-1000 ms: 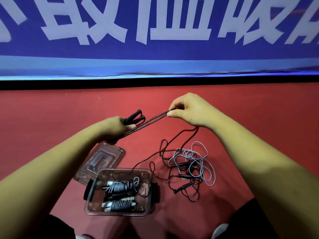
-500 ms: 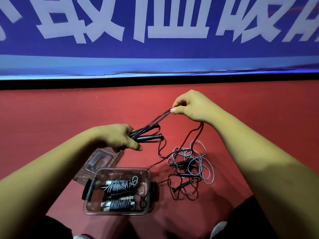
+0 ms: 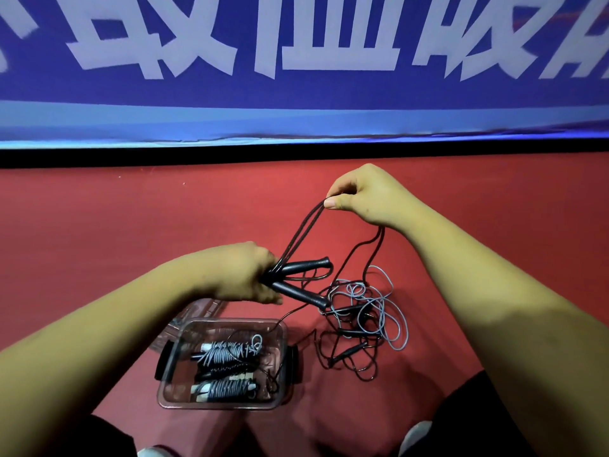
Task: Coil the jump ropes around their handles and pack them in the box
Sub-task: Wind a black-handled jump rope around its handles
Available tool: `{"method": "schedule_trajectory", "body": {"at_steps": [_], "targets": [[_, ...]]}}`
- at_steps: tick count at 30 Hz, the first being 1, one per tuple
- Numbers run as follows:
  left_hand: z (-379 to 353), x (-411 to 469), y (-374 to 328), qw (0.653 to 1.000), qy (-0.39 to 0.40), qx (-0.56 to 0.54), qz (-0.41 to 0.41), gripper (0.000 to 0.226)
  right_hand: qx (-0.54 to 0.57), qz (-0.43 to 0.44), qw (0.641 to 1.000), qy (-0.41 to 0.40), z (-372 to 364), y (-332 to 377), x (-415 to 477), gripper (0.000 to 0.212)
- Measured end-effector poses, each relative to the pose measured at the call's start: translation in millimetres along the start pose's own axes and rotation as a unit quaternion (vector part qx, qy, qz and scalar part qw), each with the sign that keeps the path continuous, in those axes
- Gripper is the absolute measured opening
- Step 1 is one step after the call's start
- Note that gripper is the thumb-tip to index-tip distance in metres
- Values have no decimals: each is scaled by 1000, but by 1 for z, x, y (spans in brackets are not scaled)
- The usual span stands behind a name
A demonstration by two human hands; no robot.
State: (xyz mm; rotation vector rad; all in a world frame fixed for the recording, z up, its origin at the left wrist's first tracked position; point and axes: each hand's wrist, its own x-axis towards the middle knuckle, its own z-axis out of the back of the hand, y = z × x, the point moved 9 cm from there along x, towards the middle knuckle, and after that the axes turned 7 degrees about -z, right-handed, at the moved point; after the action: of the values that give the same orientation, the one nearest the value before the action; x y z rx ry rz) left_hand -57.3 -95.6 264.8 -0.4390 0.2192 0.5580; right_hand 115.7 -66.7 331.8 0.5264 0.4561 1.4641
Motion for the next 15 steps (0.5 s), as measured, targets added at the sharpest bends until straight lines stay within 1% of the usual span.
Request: {"method": "schedule_trajectory", "body": {"at_steps": [3,5,7,9,11,13,15], "targets": [[18,-7,-23,996,-76,-7,-41,22,52,-23,998,9,-7,-12,5,7],[28,-12,-32,989,-134,-23,-49,16,73,-33,997,15,-16,-16,9,4],[46,-20,-30,974,-214,-54,-38,11,99,-42,994,22,-31,-14,11,5],[66,-28,-15,955,-286,-83,1,14,146,-65,985,58,-52,-11,8,8],[82,-37,10,935,-336,-95,66,10,131,-72,983,110,-77,-4,1,10],[90,-45,43,912,-369,-111,140,10,112,-48,982,143,-95,14,-6,19],[92,-51,71,895,-386,-124,188,10,105,-29,980,165,-106,33,-12,26]]}}
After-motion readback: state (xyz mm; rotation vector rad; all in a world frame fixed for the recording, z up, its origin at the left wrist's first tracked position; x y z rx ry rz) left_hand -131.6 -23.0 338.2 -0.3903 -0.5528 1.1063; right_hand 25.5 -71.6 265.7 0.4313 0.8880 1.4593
